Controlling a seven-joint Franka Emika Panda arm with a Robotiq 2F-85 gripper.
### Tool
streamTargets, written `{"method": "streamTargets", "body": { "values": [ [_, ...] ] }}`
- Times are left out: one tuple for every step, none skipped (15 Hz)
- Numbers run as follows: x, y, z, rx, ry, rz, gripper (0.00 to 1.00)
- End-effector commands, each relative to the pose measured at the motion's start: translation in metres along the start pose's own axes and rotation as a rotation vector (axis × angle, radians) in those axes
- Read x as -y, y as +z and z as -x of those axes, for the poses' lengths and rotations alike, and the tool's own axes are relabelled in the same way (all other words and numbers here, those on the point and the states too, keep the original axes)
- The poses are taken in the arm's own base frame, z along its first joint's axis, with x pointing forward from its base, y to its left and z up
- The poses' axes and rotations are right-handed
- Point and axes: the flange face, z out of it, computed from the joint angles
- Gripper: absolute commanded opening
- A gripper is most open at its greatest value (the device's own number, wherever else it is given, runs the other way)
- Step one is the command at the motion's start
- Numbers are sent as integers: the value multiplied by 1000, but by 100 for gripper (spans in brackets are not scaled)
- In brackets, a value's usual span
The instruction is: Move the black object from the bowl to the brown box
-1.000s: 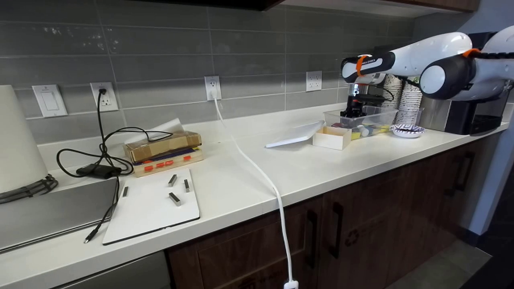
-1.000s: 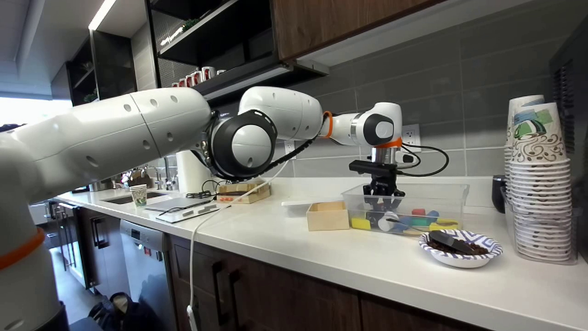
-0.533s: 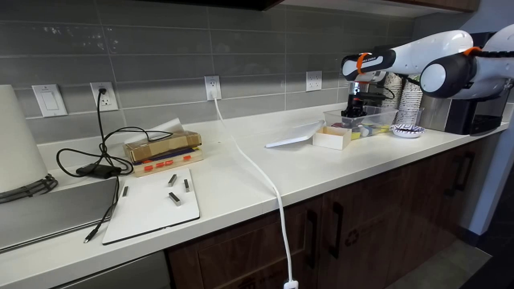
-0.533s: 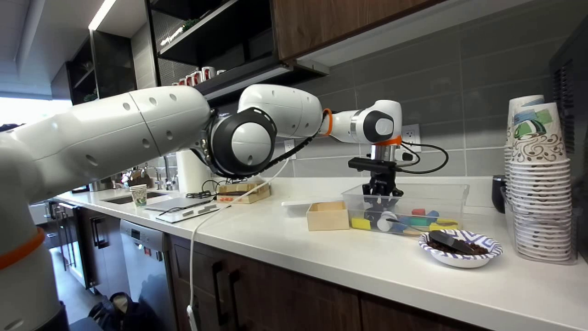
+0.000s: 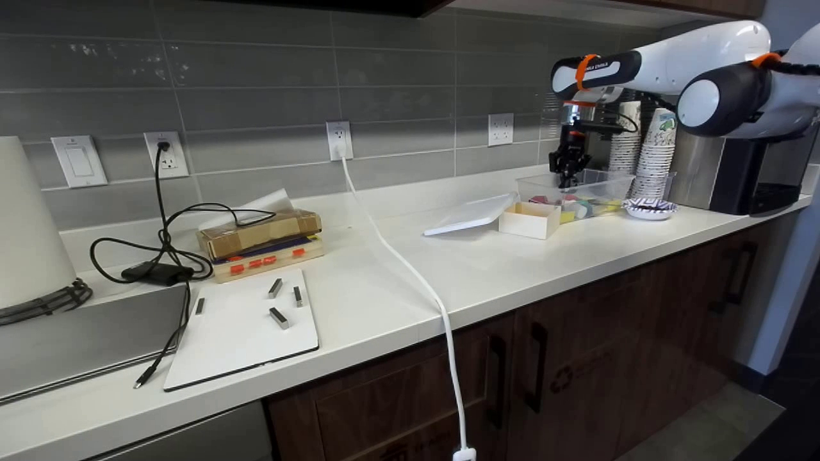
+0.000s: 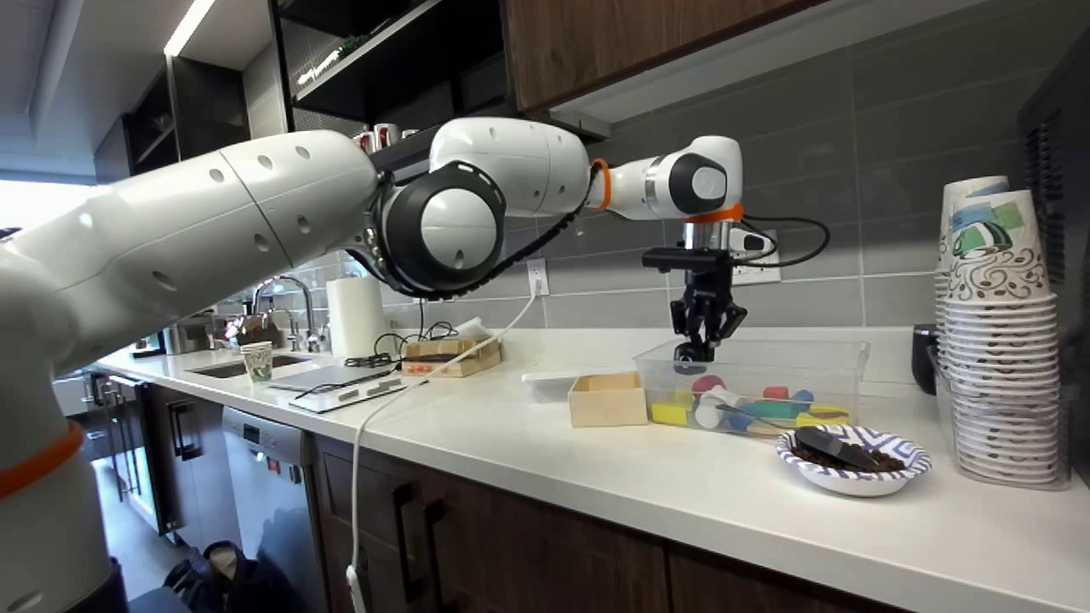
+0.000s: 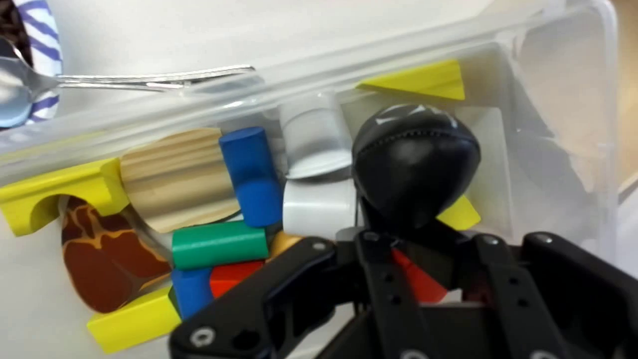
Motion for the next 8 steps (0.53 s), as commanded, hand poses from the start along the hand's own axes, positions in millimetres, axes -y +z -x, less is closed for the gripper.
{"method": "streamTargets", "body": {
  "values": [
    [6,-51,4,-64,12,2,4],
    [9,-62,5,-81,2,0,4],
    [15,-73,8,-83,-19,-11,4],
    [22,-80,11,-78,-40,-24,4],
    [31,-85,12,-75,-67,-27,4],
    [39,-89,14,-69,-89,-29,4],
    [48,-91,16,-60,-110,-24,4],
    [56,-93,18,-50,-123,-24,4]
  ]
}}
